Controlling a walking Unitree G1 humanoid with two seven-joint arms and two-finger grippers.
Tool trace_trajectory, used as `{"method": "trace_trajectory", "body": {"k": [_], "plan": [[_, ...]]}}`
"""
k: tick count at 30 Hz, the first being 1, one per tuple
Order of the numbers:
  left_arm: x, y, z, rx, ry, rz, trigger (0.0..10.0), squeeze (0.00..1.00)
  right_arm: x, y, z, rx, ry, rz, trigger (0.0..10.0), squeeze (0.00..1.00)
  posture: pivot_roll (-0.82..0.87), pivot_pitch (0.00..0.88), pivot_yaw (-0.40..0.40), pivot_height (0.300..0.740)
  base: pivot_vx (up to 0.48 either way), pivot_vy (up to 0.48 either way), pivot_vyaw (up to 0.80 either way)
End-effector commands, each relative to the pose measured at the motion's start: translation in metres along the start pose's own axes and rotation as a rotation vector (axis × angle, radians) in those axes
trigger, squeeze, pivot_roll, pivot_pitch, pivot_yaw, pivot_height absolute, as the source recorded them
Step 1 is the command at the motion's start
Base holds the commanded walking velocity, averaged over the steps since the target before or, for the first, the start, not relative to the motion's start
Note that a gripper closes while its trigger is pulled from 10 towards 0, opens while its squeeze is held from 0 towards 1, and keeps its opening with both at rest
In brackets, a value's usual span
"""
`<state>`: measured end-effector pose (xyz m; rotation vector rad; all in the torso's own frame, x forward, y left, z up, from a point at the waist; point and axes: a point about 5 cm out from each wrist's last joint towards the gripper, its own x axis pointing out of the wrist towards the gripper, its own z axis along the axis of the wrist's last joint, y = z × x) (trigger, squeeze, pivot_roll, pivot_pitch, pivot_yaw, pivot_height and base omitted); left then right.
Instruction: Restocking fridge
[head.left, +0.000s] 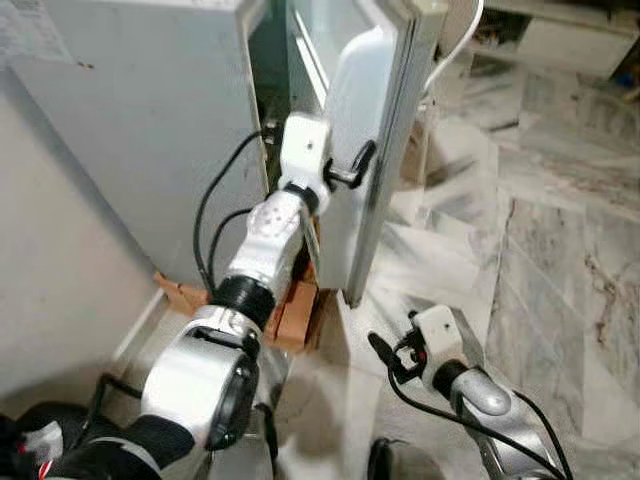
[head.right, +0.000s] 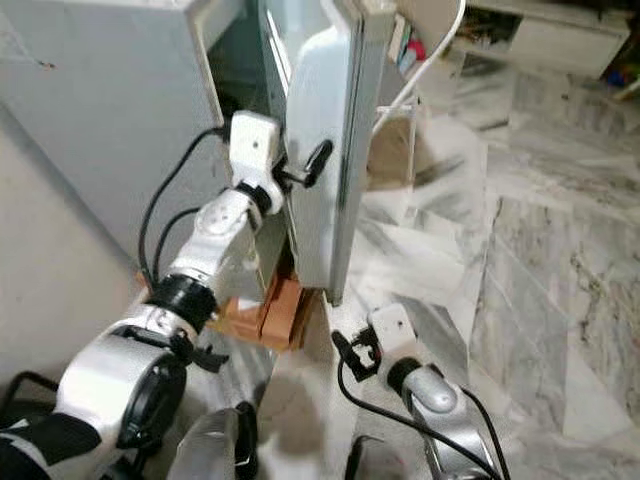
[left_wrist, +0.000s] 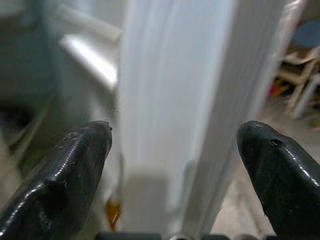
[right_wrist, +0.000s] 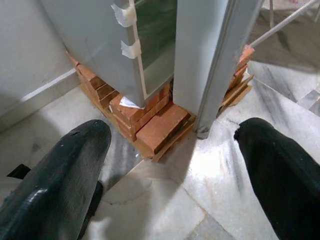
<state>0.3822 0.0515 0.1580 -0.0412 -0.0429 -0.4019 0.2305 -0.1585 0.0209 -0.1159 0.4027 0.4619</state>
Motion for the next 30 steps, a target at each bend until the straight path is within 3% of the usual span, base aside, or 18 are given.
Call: {"method": "trace_trajectory", "body": {"k": [1, 5, 11, 23, 28, 30], "plan": [[0.003, 0.004, 0.004, 0.017, 0.02, 0.034, 10.0, 0.0, -0.001, -0.004, -0.003, -0.004, 0.006, -0.014, 10.0, 0.0, 0.05, 0.051, -0.004, 0.74, 0.0, 0.0, 0.0], [0.0, 0.024, 0.0, 0.059, 0.062, 0.133, 10.0, 0.0, -0.002, -0.005, -0.005, -0.003, 0.003, -0.031, 10.0, 0.0, 0.04, 0.049, 0.006, 0.74, 0.0, 0.0, 0.0], [-0.002, 0.034, -0.003, 0.051, 0.086, 0.151, 10.0, 0.0, -0.002, -0.006, -0.006, -0.001, -0.002, -0.043, 10.0, 0.0, 0.04, 0.048, 0.01, 0.74, 0.0, 0.0, 0.0], [0.0, 0.026, -0.005, 0.045, 0.103, 0.106, 10.0, 0.0, 0.0, -0.002, -0.006, -0.002, -0.012, -0.046, 10.0, 0.0, 0.03, 0.052, 0.015, 0.74, 0.0, 0.0, 0.0], [0.0, 0.024, -0.008, 0.04, 0.106, 0.102, 10.0, 0.0, -0.001, -0.001, -0.001, 0.017, -0.06, -0.054, 10.0, 0.0, 0.03, 0.059, 0.02, 0.74, 0.0, 0.0, 0.0], [-0.006, 0.024, -0.014, 0.032, 0.083, 0.084, 10.0, 0.0, -0.002, -0.002, 0.01, 0.034, -0.131, -0.083, 10.0, 0.0, 0.04, 0.064, 0.022, 0.74, 0.0, 0.0, 0.0]]}}
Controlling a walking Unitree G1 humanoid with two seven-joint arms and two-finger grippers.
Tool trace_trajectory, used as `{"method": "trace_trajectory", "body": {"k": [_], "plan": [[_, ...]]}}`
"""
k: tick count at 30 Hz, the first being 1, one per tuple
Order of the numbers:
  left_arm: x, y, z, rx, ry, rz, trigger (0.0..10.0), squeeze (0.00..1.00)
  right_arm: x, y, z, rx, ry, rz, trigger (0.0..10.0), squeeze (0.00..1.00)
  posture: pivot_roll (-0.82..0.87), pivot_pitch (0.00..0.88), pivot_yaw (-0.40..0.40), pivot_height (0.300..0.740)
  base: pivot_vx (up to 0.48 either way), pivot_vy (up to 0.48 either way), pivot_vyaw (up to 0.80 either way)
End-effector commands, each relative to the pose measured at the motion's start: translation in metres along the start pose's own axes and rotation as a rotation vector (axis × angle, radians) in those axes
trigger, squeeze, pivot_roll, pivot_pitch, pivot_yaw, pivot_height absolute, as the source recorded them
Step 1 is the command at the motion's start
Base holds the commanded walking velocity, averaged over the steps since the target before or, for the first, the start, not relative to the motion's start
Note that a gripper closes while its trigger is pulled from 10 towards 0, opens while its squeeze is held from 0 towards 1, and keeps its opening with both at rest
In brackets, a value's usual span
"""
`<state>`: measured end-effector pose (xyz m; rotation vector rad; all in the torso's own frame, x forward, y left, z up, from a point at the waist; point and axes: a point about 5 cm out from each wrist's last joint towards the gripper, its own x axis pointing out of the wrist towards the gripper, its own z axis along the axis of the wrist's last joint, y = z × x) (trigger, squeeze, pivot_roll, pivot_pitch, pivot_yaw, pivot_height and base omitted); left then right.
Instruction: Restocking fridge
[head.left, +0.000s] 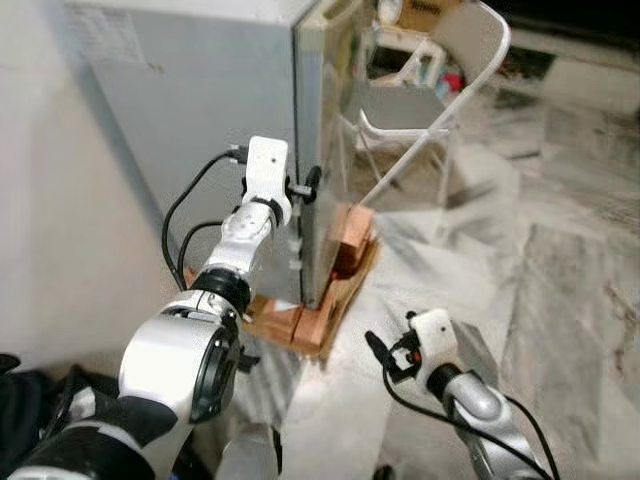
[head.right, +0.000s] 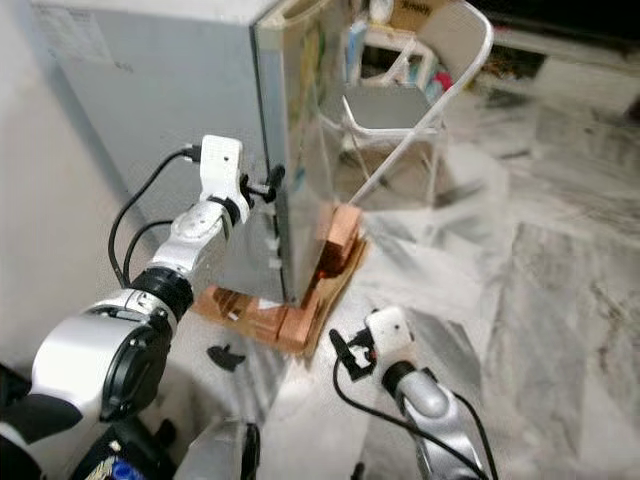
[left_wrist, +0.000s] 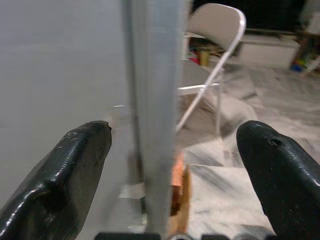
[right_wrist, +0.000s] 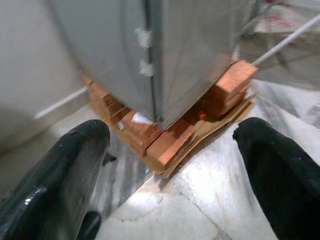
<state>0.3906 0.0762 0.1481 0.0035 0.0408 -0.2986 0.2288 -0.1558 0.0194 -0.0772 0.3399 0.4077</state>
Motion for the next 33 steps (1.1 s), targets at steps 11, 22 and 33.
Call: {"method": "trace_trajectory", "body": {"k": [11, 22, 33], "plan": [[-0.067, 0.026, -0.054, 0.016, -0.12, 0.018, 10.0, 0.0, 0.004, -0.019, 0.049, -0.03, -0.243, -0.185, 10.0, 0.0, 0.09, 0.069, 0.004, 0.74, 0.113, 0.0, -0.11], [-0.165, 0.046, -0.08, 0.035, -0.076, 0.262, 10.0, 0.0, 0.01, -0.021, 0.065, -0.04, -0.305, -0.201, 10.0, 0.0, 0.15, 0.066, -0.021, 0.74, 0.318, 0.0, -0.43], [-0.183, 0.032, -0.082, 0.017, -0.039, 0.259, 10.0, 0.0, 0.006, -0.021, 0.058, -0.049, -0.284, -0.186, 10.0, 0.0, 0.15, 0.058, -0.03, 0.74, 0.312, 0.0, 0.0]]}}
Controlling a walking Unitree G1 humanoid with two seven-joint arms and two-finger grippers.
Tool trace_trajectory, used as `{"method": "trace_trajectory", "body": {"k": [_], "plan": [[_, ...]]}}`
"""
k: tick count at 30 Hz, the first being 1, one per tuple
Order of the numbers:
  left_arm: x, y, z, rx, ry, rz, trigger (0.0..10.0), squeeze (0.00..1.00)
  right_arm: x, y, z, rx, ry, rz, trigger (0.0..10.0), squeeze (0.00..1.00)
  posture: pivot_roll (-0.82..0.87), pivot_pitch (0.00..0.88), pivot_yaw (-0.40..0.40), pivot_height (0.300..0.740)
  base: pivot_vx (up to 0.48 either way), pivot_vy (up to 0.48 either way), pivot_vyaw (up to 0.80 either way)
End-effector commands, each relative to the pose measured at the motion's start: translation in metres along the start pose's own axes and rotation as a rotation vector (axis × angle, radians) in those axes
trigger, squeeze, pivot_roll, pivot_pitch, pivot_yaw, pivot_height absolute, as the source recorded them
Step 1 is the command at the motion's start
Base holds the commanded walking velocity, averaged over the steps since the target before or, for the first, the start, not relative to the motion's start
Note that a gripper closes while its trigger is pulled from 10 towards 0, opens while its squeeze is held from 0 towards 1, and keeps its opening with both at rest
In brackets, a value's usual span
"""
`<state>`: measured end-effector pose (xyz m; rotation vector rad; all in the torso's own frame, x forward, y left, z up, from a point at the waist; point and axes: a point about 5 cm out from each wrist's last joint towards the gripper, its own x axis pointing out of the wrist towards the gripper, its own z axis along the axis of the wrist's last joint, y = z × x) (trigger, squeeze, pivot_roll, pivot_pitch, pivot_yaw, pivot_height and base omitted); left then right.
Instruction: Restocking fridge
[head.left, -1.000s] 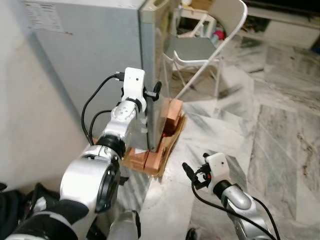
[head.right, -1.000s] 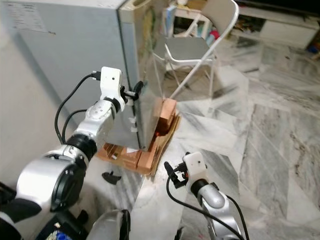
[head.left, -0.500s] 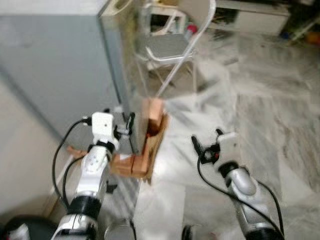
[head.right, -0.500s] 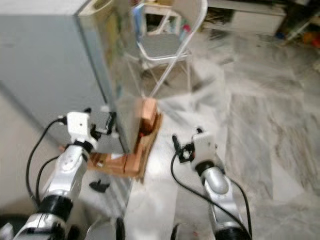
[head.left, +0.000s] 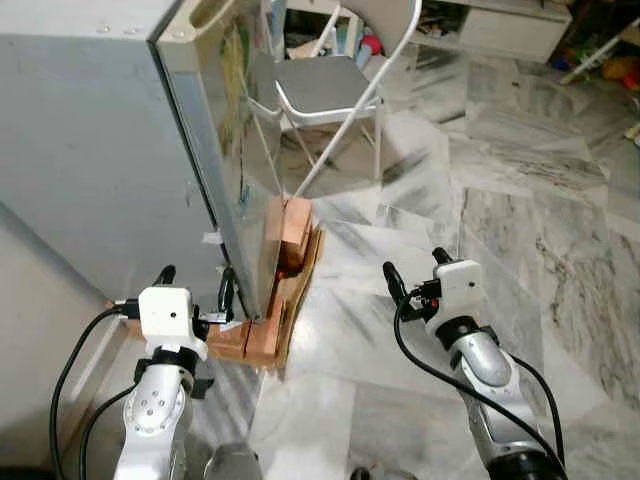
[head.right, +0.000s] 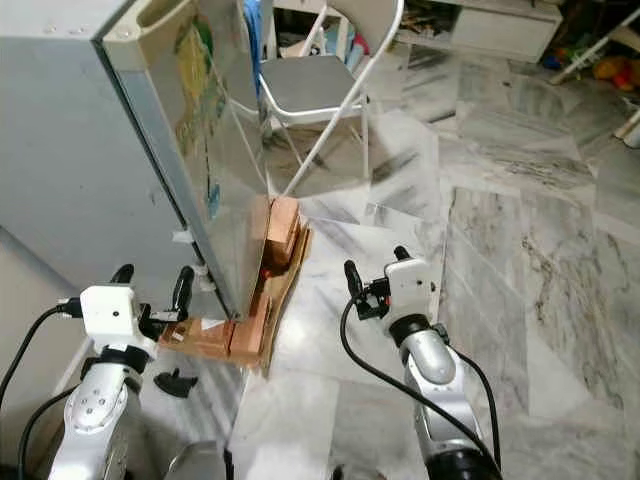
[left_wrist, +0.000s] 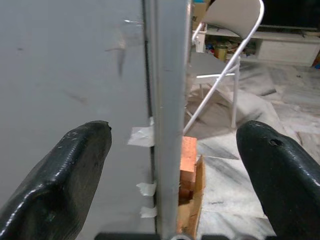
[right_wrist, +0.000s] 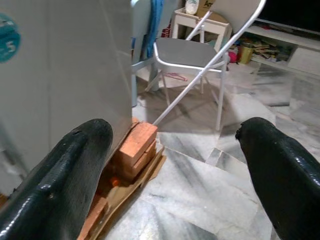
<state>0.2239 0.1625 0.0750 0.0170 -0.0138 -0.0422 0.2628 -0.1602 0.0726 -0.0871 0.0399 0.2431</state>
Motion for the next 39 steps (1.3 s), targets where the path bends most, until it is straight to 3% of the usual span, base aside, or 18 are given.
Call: {"method": "trace_trajectory", "body": {"k": [1, 9, 22, 27, 31, 35, 39], "plan": [[-0.003, -0.002, -0.002, -0.005, 0.016, 0.007, 10.0, 0.0, -0.004, -0.003, -0.002, -0.01, 0.009, -0.002, 10.0, 0.0, 0.14, 0.052, -0.03, 0.74, 0.0, 0.0, 0.0], [-0.02, -0.002, -0.007, -0.031, 0.094, 0.017, 10.0, 0.0, -0.01, 0.0, -0.014, -0.002, 0.052, -0.004, 10.0, 0.0, 0.13, 0.013, -0.018, 0.74, 0.031, 0.0, -0.4], [-0.018, -0.007, -0.01, -0.046, 0.116, 0.003, 10.0, 0.0, -0.012, -0.003, -0.018, 0.003, 0.062, -0.019, 10.0, 0.0, 0.11, 0.0, -0.012, 0.74, 0.187, 0.0, -0.69], [-0.014, -0.003, -0.008, -0.033, 0.116, 0.034, 10.0, 0.0, -0.005, -0.001, -0.014, 0.003, 0.046, 0.004, 10.0, 0.0, 0.11, 0.0, -0.007, 0.74, 0.0, 0.0, 0.0], [-0.007, 0.008, -0.007, 0.021, 0.114, 0.128, 10.0, 0.0, -0.001, 0.004, -0.009, 0.003, 0.019, 0.06, 10.0, 0.0, 0.11, 0.0, -0.003, 0.74, 0.0, 0.0, 0.0], [-0.005, 0.015, -0.006, 0.048, 0.111, 0.168, 10.0, 0.0, -0.001, 0.009, -0.005, 0.013, -0.003, 0.114, 10.0, 0.0, 0.11, 0.006, 0.003, 0.74, 0.0, 0.0, 0.74], [-0.005, 0.017, -0.005, 0.054, 0.11, 0.157, 10.0, 0.0, -0.001, 0.008, -0.005, 0.02, -0.006, 0.089, 10.0, 0.0, 0.11, 0.012, 0.004, 0.74, 0.0, 0.0, 0.78]]}}
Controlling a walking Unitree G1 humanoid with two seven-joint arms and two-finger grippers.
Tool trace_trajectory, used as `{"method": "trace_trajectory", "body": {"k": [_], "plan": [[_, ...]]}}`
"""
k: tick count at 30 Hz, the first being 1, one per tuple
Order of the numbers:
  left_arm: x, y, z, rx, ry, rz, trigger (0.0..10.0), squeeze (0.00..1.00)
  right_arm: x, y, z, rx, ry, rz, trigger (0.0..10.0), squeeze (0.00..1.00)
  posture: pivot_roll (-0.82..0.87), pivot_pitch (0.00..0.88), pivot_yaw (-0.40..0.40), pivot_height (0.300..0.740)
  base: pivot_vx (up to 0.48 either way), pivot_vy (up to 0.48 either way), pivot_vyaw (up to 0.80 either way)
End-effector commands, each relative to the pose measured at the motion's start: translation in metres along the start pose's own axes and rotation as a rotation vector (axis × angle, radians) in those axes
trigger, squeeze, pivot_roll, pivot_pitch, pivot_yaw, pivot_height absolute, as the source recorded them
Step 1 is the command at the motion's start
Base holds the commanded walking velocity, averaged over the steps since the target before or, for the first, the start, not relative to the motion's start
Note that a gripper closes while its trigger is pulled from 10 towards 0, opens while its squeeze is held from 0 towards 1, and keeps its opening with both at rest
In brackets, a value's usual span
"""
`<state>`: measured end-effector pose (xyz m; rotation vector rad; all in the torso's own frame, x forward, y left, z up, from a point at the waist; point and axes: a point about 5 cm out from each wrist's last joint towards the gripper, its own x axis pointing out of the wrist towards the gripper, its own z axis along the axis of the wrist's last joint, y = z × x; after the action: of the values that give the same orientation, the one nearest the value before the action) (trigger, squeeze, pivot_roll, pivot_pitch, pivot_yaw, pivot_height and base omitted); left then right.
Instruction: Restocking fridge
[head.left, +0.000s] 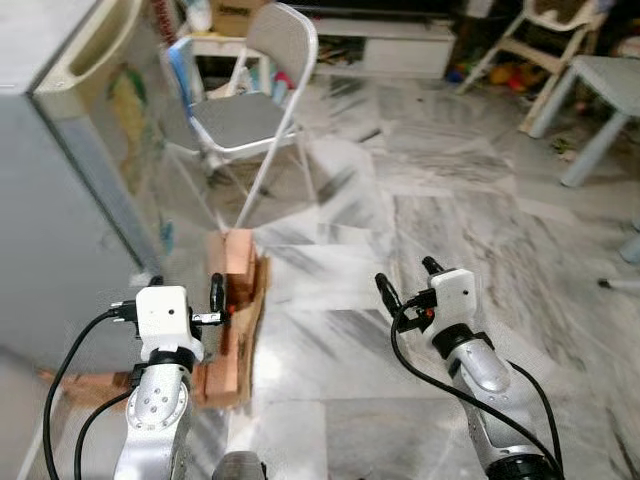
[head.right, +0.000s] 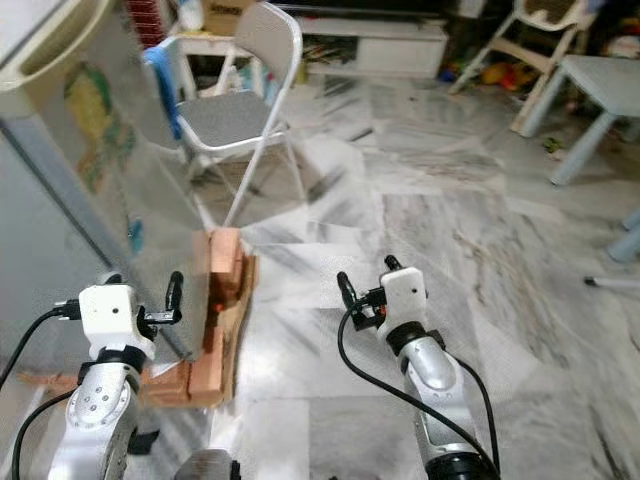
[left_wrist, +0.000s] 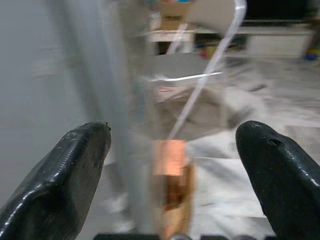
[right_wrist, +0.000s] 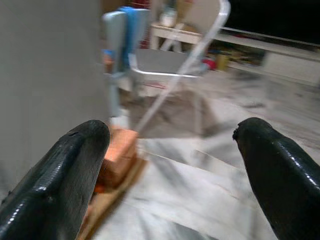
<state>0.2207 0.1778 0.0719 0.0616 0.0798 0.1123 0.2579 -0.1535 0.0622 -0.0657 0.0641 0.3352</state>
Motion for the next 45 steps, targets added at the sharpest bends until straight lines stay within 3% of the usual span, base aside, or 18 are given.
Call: {"method": "trace_trajectory", "body": {"k": [1, 5, 11, 27, 37, 45], "plan": [[-0.001, 0.002, -0.003, 0.01, 0.014, 0.003, 10.0, 0.0, 0.0, 0.0, 0.005, -0.002, -0.022, -0.002, 10.0, 0.0, 0.11, 0.014, 0.005, 0.74, 0.0, 0.0, 0.77], [-0.002, 0.0, -0.003, 0.014, 0.015, -0.014, 10.0, 0.0, -0.003, 0.001, 0.003, 0.001, -0.018, 0.005, 10.0, 0.0, 0.11, 0.019, 0.001, 0.74, 0.0, 0.0, 0.73], [0.003, -0.003, 0.001, 0.016, 0.0, -0.029, 10.0, 0.0, -0.001, -0.003, 0.004, 0.019, -0.021, -0.018, 10.0, 0.0, 0.12, 0.032, 0.0, 0.74, 0.38, 0.0, 0.0], [-0.001, -0.005, -0.001, 0.013, 0.012, -0.04, 10.0, 0.0, -0.004, -0.001, 0.001, 0.021, -0.006, -0.009, 10.0, 0.0, 0.12, 0.044, -0.004, 0.74, 0.404, 0.0, 0.0], [-0.008, -0.002, -0.005, 0.001, 0.029, 0.013, 10.0, 0.0, -0.005, 0.004, 0.001, 0.002, 0.002, 0.051, 10.0, 0.0, 0.12, 0.052, -0.012, 0.74, 0.0, 0.0, 0.16], [-0.007, 0.0, -0.007, -0.003, 0.039, 0.017, 10.0, 0.0, -0.005, 0.001, -0.002, 0.017, 0.023, 0.018, 10.0, 0.0, 0.12, 0.056, -0.018, 0.74, 0.0, 0.0, 0.38]]}}
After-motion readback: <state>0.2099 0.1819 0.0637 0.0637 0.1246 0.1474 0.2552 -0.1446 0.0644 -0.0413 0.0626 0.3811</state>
